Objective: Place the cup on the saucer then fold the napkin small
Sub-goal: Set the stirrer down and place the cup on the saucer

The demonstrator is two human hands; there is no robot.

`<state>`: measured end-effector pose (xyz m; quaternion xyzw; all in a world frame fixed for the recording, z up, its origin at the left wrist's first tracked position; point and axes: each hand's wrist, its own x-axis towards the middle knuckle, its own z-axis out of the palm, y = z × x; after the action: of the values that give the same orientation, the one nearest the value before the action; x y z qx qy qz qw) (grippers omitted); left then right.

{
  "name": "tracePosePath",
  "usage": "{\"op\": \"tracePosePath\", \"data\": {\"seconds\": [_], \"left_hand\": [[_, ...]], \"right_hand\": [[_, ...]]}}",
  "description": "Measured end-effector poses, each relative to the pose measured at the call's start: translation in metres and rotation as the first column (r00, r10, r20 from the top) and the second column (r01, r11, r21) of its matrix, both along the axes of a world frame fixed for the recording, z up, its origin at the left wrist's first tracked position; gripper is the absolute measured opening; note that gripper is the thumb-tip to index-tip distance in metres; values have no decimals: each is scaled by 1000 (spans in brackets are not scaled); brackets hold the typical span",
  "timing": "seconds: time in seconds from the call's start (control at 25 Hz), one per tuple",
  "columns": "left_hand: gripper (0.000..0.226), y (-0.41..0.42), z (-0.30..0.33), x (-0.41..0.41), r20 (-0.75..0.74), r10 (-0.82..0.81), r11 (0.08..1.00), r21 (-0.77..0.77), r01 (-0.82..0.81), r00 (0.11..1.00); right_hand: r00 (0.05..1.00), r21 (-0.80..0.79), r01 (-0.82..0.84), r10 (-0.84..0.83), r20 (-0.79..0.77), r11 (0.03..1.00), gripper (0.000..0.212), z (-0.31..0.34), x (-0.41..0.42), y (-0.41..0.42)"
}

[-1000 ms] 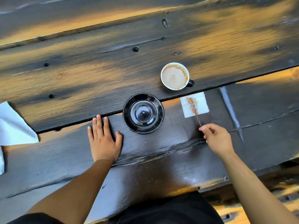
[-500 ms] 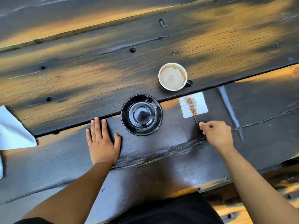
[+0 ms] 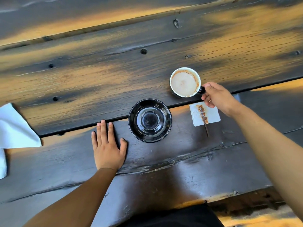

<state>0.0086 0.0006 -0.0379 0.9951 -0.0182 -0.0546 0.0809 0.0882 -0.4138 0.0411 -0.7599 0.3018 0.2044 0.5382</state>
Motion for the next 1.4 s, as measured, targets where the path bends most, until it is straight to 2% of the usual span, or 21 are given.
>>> {"op": "tracePosePath", "data": {"seconds": [0.24,0.48,0.84,1.2,1.4], "left_hand": [[75,1,-1,0,18,-5,1000,-3,5,1000],[75,0,0,1,9,-9,1000,15,9,1000],[75,0,-1,1,9,-11,1000,0,11,1000],[75,2,-4,0,9,-18,1000,14,18,1000],[75,1,-4,0,18,-18,1000,5,18,1000]], "right_hand": [[989,30,-149,149,10,988,35,-7,3,-8],[978,20,-194,191,81,981,37,-10,-10,2],[965,93,-233,219,143,968,35,11,-32,39],[888,65,-455,447,106,888,37,4,-50,75],[859,56,-508,500,108,860,37,-1,-55,87]]}}
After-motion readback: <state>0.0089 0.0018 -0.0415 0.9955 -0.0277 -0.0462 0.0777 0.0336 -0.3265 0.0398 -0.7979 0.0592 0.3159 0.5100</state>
